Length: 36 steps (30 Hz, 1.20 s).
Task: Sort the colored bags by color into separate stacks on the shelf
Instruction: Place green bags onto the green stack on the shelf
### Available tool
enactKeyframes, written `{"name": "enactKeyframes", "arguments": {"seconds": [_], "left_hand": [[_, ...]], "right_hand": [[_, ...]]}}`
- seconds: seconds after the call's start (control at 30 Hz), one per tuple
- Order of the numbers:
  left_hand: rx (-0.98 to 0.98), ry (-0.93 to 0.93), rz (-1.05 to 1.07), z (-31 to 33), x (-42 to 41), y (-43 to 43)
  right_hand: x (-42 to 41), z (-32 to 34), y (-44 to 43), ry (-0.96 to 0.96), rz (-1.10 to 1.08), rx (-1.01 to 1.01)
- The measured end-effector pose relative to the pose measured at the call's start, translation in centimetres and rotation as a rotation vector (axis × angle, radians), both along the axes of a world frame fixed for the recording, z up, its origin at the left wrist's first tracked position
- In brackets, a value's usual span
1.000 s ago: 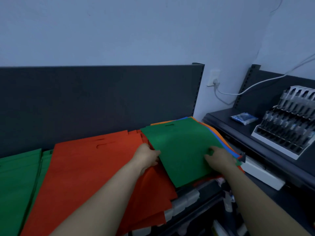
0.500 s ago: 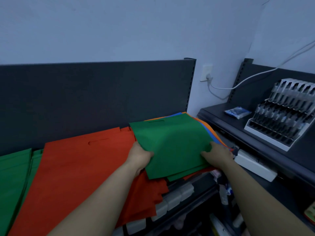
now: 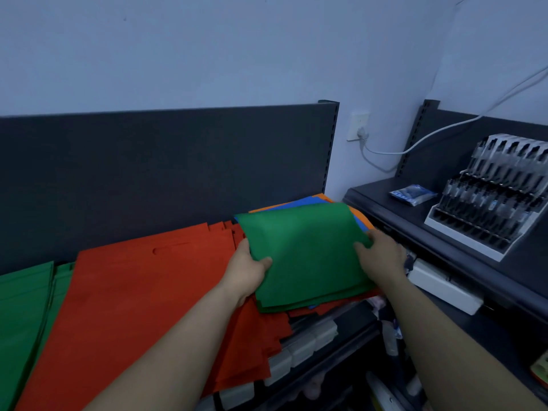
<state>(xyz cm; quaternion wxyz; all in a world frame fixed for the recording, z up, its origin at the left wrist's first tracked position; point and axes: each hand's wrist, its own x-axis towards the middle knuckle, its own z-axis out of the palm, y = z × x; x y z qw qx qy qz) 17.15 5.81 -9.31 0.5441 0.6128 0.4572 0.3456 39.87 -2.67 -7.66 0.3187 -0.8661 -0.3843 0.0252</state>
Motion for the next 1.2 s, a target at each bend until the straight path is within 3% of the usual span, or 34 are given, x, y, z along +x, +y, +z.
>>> {"name": "enactKeyframes", "arguments": {"seconds": [0.1, 0.2, 0.43, 0.7, 1.0, 1.2], "left_hand": [[0.052, -0.017, -0.015, 1.1, 0.4, 0.3], [0.049, -0.162, -0.003, 3.4, 0.5, 0.3], [0.12, -0.267, 0.119, 7.5, -3.7, 0.8], [0.164, -0.165, 0.285, 6.8, -15.5, -0.4], [0.137, -0.011, 0.508, 6.0, -33.5, -4.3], [0.106, 0.185, 0.639, 6.0, -42.9, -7.6]], "right_hand": [[0.3, 1.7, -0.1, -0.025, -0.02, 0.212], [0.1, 3.9, -0.1, 0.013, 0.009, 0.383], [-3.8, 7.2, 1.5, 0.042, 0.144, 0.531], [-13.8, 5.8, 3.3, 0.076, 0.345, 0.499], [-30.5, 3.4, 4.3, 0.184, 0.523, 0.426], [-40.3, 2.4, 3.2, 0.218, 0.637, 0.312]]}}
